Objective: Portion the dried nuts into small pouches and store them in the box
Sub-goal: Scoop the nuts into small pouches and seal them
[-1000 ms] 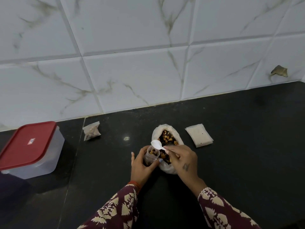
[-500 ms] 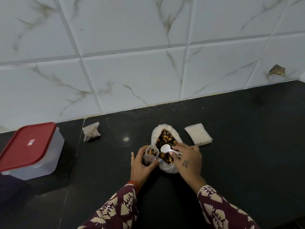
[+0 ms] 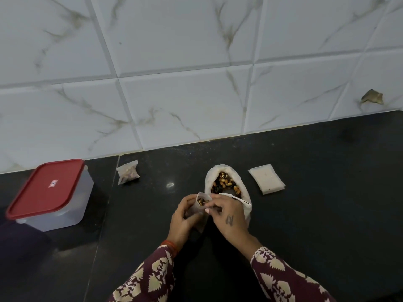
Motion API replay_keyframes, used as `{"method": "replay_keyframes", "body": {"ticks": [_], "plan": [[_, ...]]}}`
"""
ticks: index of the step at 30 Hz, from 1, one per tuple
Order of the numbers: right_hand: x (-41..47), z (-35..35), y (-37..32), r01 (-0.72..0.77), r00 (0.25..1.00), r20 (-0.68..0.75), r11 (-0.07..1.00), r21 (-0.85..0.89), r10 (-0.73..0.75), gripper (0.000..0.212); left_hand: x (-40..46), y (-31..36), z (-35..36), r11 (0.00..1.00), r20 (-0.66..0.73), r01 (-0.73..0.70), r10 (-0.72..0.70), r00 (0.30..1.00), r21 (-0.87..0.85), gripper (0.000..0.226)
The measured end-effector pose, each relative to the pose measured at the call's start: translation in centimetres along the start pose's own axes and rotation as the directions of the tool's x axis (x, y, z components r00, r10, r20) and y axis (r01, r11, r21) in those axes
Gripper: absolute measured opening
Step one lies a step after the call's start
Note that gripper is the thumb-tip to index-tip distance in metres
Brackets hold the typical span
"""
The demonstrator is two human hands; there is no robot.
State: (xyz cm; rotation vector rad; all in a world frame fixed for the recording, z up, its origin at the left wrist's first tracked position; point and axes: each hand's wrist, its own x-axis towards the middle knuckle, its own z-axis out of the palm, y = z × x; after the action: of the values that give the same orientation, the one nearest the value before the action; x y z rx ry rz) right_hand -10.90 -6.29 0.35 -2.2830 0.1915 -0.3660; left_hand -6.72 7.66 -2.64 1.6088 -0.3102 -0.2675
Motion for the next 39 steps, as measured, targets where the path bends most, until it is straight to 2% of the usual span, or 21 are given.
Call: {"method": "replay_keyframes", "body": {"ticks": [3,8,11,14,17,18,21,24,28,29,31,33,36,39], "plan": [[0.1,-0.1,-0.7,0.006,0.998,-0.064,0.994,0.110,0.001,0.013,0.0,1.3,-1.0,0.988,-0.107,-0.016,-0.001,0.994,-0.152,0.033],[0.4,-0.7,-2.3,0.034,0.995,0.078,0.948,0.315,-0.061,0.019,-0.3,3.5,-2.2,0.986,-0.211,-0.100,0.070,0.975,-0.134,0.007],[0.5,-0.8,-3.2,-0.006,1.000,0.001,0.922,0.387,0.006,0.024,-0.6,4.4,-2.5,0.983,-0.254,-0.133,0.098,0.962,-0.124,0.007],[0.2,-0.7,-4.2,0.101,0.991,0.036,0.915,0.390,-0.125,0.023,-0.8,4.8,-3.1,0.975,-0.303,-0.160,0.108,0.947,-0.155,0.013],[0.5,-0.8,-4.4,0.118,0.990,-0.114,0.917,0.380,-0.080,0.021,-1.0,5.2,-3.4,0.961,-0.330,-0.187,0.113,0.937,-0.202,0.013],[0.6,-0.9,-4.5,0.129,0.989,-0.112,0.922,0.366,-0.094,0.020,-1.1,5.2,-3.4,0.958,-0.328,-0.195,0.118,0.937,-0.210,0.013],[0.5,-0.9,-5.2,0.201,0.976,0.015,0.919,0.340,-0.219,0.020,-1.3,5.5,-3.5,0.947,-0.324,-0.221,0.138,0.936,-0.233,0.010],[0.9,-1.1,-5.1,0.122,0.992,-0.087,0.900,0.418,-0.094,0.026,-1.3,5.5,-3.8,0.943,-0.318,-0.215,0.129,0.939,-0.253,0.009],[0.5,-1.1,-5.9,0.162,0.982,0.018,0.885,0.436,-0.189,0.018,-1.7,5.8,-4.0,0.939,-0.313,-0.217,0.128,0.941,-0.268,0.009],[0.3,-1.1,-6.1,0.122,0.989,0.015,0.863,0.491,-0.148,0.017,-1.6,5.9,-4.0,0.938,-0.318,-0.209,0.116,0.941,-0.276,0.010],[0.3,-1.1,-6.2,-0.029,0.996,0.087,0.789,0.613,-0.031,0.030,-1.7,6.0,-3.9,0.942,-0.321,-0.179,0.083,0.944,-0.285,0.012],[0.4,-0.9,-6.1,-0.162,0.980,0.191,0.778,0.608,0.054,0.035,-1.8,6.2,-3.5,0.948,-0.317,-0.151,0.057,0.947,-0.281,0.010],[0.5,-0.5,-6.2,-0.255,0.964,0.233,0.716,0.650,0.132,0.015,-2.1,6.3,-3.3,0.948,-0.308,-0.115,0.019,0.951,-0.296,0.007],[0.5,-0.4,-6.2,-0.285,0.958,0.220,0.658,0.697,0.181,0.011,-2.4,6.5,-3.3,0.940,-0.267,-0.055,-0.040,0.963,-0.338,0.014]]}}
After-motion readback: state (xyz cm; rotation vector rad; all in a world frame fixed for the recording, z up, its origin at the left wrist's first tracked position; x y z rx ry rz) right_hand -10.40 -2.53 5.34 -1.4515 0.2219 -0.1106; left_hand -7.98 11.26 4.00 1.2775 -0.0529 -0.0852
